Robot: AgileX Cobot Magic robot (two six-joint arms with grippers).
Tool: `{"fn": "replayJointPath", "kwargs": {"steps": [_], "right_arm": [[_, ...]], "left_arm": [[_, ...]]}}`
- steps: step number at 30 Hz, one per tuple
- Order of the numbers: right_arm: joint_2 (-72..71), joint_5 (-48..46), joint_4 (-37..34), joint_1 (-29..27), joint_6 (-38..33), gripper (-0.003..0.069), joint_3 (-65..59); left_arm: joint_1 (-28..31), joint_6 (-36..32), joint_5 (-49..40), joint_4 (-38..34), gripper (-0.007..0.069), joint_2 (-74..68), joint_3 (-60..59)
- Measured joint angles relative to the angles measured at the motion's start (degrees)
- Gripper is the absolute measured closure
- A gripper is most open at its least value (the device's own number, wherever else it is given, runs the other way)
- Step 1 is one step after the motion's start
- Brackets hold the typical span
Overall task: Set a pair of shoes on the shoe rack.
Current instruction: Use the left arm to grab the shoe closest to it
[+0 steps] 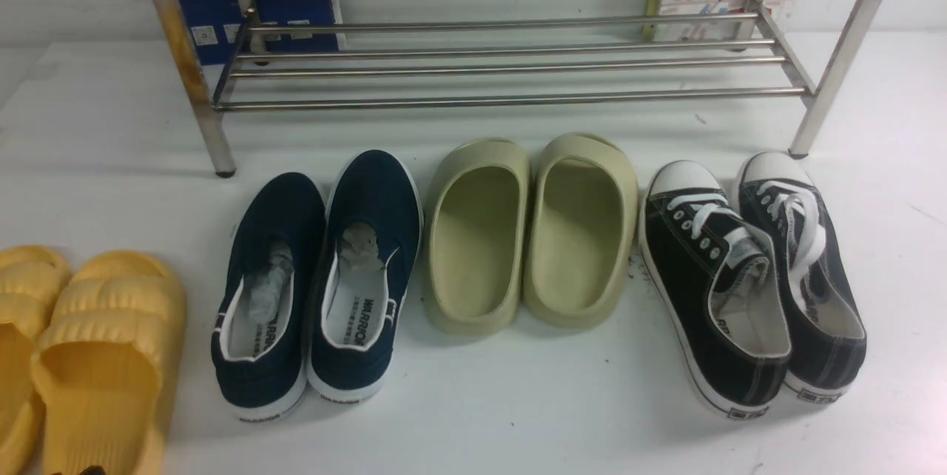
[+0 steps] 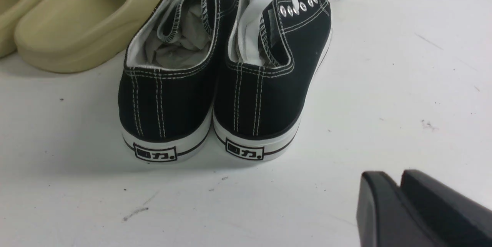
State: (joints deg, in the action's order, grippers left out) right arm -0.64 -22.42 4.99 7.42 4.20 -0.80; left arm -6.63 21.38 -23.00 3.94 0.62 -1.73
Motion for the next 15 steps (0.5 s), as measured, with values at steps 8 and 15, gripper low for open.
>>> {"fn": "replayJointPath", "kwargs": {"steps": [8, 15], "right_arm": [[0.0, 0.0, 0.0, 0.0, 0.0, 0.0536, 0.0], [0.0, 0.0, 0.0, 0.0, 0.0, 0.0528, 0.0]], "left_arm": [[0.0, 0.0, 0.0, 0.0, 0.0386, 0.0, 0.0], [0.0, 0.0, 0.0, 0.0, 0.0386, 0.0, 0.0]]}}
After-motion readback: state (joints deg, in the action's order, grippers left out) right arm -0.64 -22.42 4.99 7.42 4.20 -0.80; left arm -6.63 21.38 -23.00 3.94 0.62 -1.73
